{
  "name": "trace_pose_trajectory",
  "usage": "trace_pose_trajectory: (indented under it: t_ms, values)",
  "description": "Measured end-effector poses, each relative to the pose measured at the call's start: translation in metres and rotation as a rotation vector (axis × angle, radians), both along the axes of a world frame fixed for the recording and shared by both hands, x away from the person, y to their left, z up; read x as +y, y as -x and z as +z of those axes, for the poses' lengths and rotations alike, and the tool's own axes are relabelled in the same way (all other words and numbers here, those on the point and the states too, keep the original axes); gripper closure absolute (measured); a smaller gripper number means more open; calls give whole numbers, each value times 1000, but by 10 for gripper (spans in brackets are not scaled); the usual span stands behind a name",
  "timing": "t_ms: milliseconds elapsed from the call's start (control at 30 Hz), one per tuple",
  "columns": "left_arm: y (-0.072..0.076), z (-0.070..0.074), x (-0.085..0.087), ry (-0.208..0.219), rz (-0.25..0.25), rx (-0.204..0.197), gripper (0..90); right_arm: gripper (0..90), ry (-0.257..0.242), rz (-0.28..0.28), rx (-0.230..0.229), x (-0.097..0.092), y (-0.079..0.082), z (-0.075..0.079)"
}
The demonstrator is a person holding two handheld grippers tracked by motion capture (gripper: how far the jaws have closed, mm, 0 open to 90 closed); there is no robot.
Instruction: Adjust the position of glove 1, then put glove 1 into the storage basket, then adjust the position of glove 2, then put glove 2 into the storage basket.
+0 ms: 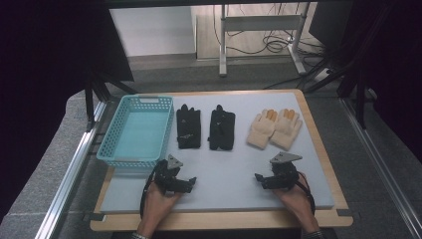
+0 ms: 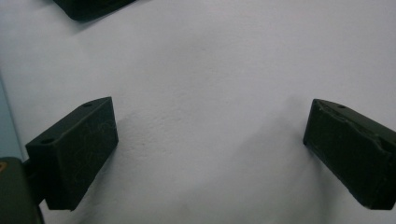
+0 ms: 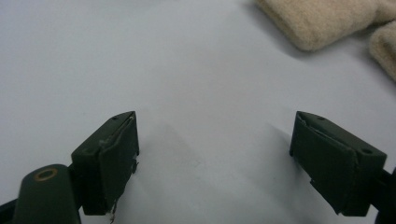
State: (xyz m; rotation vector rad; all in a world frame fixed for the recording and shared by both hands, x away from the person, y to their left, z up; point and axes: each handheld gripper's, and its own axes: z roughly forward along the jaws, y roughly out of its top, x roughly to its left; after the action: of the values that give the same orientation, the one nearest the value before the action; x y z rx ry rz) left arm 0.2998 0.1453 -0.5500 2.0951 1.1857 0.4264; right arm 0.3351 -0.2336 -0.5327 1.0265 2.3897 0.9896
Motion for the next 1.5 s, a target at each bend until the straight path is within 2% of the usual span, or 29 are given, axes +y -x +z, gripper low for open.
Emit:
trace_pose_trajectory:
  t_ms: [1133,1367,1500]
  values:
    - [0,0,0,3,2,-1,40,150,-8,-2,5,-1,0,0]
    - [0,0,1,3,2,-1,40,192,-18,-10,8,-5,-2,2]
    - [0,0,1,-2,-1,1,40,223,-26,-35,8,-12,-5,7]
